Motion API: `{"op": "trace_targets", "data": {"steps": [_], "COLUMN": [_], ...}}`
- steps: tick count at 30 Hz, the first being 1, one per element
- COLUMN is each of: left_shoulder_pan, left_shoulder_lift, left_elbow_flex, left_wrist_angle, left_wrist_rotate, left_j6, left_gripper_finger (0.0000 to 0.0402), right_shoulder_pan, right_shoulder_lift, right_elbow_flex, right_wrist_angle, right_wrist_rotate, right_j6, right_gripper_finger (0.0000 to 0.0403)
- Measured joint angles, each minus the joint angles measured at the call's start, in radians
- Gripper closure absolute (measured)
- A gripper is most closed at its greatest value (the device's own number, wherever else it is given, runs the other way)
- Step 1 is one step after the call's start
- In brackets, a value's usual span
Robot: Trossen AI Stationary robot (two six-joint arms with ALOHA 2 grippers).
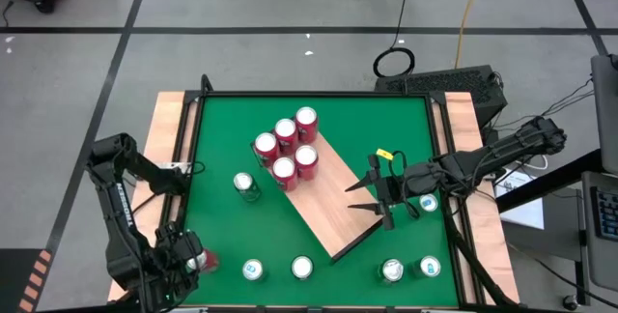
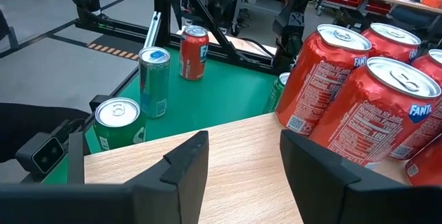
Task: Place canned beverage on shelf
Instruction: Put the red soda can on the shelf aligned with the other red soda can
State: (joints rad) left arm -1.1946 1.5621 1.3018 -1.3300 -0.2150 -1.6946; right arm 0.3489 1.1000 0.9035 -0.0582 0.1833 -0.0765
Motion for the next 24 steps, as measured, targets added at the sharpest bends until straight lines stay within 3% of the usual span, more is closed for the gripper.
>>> {"op": "trace_targets", "data": {"steps": [11, 24], "left_shoulder_pan": [-0.038, -0.038], "left_shoulder_lift": [0.04, 0.138], "left_elbow_flex": [0.0, 0.0], "left_wrist_angle": [-0.031, 0.096], "left_wrist_rotate": [-0.073, -0.086], "left_j6": [-0.001, 0.008], "left_gripper_finger": [0.002, 0.002], "right_shoulder_pan": [0.0, 0.0], "right_shoulder_lift": [0.0, 0.0], "right_elbow_flex": [0.0, 0.0], "right_wrist_angle": [0.001, 0.001], "right_wrist_rotate": [0.0, -0.002], "right_j6": [0.014, 0.038], "right_gripper_finger": [0.0232, 0.0232]}}
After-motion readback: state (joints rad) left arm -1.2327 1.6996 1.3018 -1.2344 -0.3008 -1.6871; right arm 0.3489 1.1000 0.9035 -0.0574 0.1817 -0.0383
